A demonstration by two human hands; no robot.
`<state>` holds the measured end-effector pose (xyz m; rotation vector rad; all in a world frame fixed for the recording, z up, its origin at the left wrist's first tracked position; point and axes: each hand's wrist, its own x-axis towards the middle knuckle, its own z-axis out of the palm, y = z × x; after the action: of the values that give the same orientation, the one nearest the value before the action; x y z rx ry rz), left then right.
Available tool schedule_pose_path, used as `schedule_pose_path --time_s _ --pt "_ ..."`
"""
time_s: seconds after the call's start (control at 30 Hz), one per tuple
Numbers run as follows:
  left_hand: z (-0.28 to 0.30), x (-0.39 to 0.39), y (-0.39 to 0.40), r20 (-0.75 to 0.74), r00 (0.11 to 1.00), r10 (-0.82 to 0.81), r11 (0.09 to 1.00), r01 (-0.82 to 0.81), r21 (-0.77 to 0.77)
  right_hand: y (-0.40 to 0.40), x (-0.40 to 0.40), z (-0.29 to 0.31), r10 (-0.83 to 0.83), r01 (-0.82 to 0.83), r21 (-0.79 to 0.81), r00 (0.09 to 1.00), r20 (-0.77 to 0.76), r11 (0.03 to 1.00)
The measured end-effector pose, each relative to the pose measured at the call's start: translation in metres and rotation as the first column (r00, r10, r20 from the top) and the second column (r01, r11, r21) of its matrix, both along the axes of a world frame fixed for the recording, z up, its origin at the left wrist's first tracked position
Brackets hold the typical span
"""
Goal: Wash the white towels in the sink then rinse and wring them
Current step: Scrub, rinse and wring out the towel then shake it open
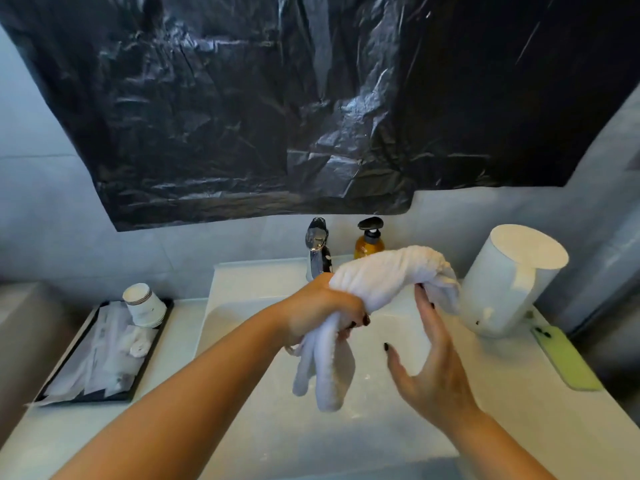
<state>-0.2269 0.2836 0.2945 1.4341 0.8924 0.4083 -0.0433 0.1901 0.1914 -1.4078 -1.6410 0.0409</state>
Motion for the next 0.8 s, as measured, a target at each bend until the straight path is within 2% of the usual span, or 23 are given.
schedule_pose_path --time_s 0.07,0.13,0.27,0.33,0.4,0.47,0.53,0.57,0.6,0.63,0.67,0.7,0.73,0.77,0.8 --pt "-0.001 0.003 0.002 0.102 0.993 -0.067 0.979 0.085 -0.186 0.009 -0.011 -0.008 -0.135 0.107 0.201 0.982 0.135 0.974" --pt "0.0 0.008 0.002 0.219 0.963 -0.16 0.913 0.228 -0.337 0.027 -0.017 0.003 -0.255 0.172 0.359 0.946 0.199 0.917" --pt "0.004 0.014 0.002 0.391 0.817 -0.425 0.72 0.566 -0.402 0.061 -0.013 0.042 -0.338 0.208 0.493 0.922 0.19 0.845" --pt "0.008 0.016 0.0 0.422 0.783 -0.458 0.66 0.617 -0.429 0.074 -0.005 0.067 -0.336 0.159 0.591 0.92 0.202 0.791" --pt "0.013 0.018 -0.003 0.418 0.797 -0.435 0.656 0.599 -0.459 0.084 0.005 0.093 -0.317 0.043 0.679 0.904 0.286 0.733" --pt "0.012 0.015 0.003 0.389 0.833 -0.394 0.654 0.551 -0.518 0.09 0.013 0.114 -0.235 -0.1 0.651 0.883 0.407 0.752" --pt "0.014 0.006 0.008 0.312 0.865 -0.394 0.686 0.502 -0.526 0.092 0.017 0.121 -0.145 -0.214 0.544 0.828 0.542 0.812" --pt "0.01 0.012 0.015 0.166 0.913 -0.371 0.75 0.401 -0.526 0.092 0.018 0.119 -0.122 -0.254 0.48 0.774 0.621 0.84" --pt "0.006 0.014 0.018 -0.059 0.932 -0.357 0.827 0.287 -0.483 0.091 0.019 0.116 -0.106 -0.291 0.419 0.701 0.705 0.86" --pt "0.0 0.011 0.016 -0.248 0.907 -0.341 0.87 0.205 -0.449 0.089 0.02 0.113 -0.077 -0.328 0.348 0.622 0.779 0.878" --pt "-0.007 -0.003 0.009 -0.315 0.877 -0.363 0.893 0.231 -0.386 0.088 0.019 0.109 -0.041 -0.35 0.275 0.551 0.833 0.896" --pt "-0.013 -0.006 0.014 -0.406 0.888 -0.218 0.934 0.068 -0.351 0.088 0.019 0.105 0.005 -0.346 0.198 0.505 0.863 0.917" --pt "-0.021 -0.006 0.014 -0.541 0.815 -0.209 0.965 0.081 -0.25 0.088 0.015 0.102 0.056 -0.324 0.121 0.487 0.871 0.938" --pt "-0.013 0.009 0.024 -0.616 0.783 -0.081 0.992 0.006 -0.123 0.086 0.011 0.101 0.096 -0.259 0.039 0.486 0.869 0.965" --pt "-0.002 0.014 0.024 -0.611 0.79 -0.043 0.999 0.051 -0.003 0.084 0.005 0.101 0.127 -0.168 -0.051 0.481 0.867 0.984"
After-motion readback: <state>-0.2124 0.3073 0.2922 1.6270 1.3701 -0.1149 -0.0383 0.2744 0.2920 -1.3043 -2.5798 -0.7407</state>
